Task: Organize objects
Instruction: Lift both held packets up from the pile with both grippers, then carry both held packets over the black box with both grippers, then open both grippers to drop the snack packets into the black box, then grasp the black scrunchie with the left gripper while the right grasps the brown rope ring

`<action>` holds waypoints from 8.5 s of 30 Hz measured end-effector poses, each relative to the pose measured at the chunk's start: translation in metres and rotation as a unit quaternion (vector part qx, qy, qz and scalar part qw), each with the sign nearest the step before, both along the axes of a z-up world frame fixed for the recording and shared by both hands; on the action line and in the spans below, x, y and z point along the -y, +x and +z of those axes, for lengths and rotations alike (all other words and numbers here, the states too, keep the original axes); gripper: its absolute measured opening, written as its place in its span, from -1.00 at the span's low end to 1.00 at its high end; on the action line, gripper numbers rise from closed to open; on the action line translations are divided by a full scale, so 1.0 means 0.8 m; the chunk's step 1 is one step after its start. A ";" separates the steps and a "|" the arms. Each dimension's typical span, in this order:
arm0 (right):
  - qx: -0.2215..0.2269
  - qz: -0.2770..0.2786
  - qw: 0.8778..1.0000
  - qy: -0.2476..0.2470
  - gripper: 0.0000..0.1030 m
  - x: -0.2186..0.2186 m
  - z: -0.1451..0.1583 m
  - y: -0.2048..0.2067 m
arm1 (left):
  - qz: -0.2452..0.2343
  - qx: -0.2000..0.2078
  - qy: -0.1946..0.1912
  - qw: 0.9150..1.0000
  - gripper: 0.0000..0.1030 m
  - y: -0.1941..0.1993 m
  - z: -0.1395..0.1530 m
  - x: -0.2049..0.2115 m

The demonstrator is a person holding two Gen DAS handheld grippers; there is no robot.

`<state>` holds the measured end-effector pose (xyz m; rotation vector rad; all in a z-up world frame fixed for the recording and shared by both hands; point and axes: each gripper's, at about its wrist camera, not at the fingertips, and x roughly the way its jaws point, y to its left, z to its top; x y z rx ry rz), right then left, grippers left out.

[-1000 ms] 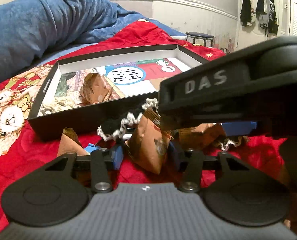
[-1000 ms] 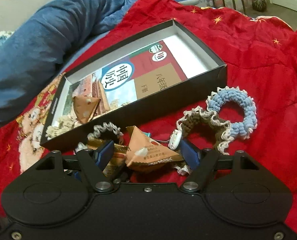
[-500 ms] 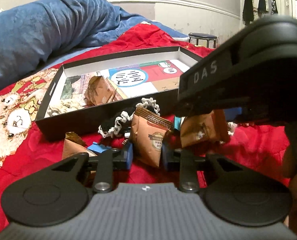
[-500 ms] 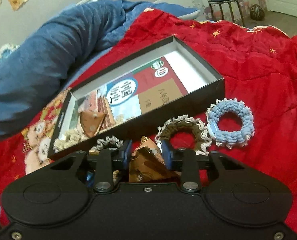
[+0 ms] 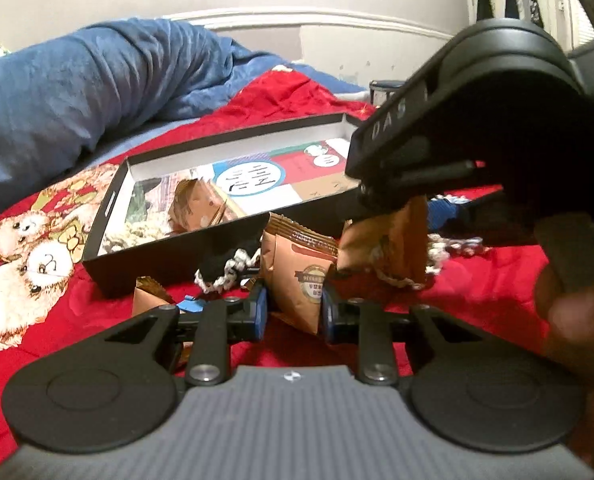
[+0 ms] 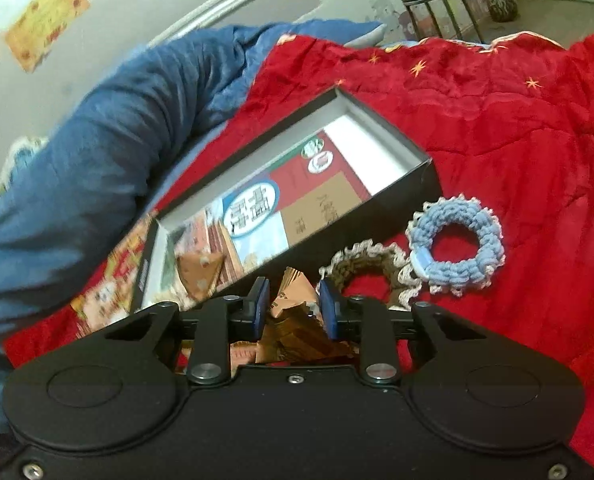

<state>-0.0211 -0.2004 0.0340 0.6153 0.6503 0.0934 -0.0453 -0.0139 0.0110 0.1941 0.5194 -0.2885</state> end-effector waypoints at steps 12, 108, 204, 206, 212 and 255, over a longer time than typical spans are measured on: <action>0.044 -0.015 0.998 0.052 -0.48 0.018 0.008 -0.015 | -0.014 0.019 -0.015 1.000 -0.40 -0.009 0.004 -0.001; 0.133 0.077 0.982 0.111 -0.48 0.025 0.044 0.029 | 0.049 0.105 -0.073 0.991 -0.36 0.025 0.026 -0.047; 0.058 0.192 0.979 0.020 -0.46 -0.030 -0.027 0.164 | 0.099 0.036 -0.067 0.992 0.13 0.112 0.000 -0.080; 0.058 0.192 0.980 0.018 -0.45 -0.031 -0.026 0.163 | 0.098 0.041 -0.066 0.992 0.24 0.110 0.001 -0.080; 0.060 0.191 0.979 0.024 -0.45 -0.029 -0.026 0.163 | 0.095 0.074 -0.066 0.991 0.55 0.098 0.005 -0.078; 0.079 0.143 0.986 -0.033 0.18 0.020 0.031 0.054 | 0.048 0.014 -0.055 0.997 0.81 0.025 0.015 -0.010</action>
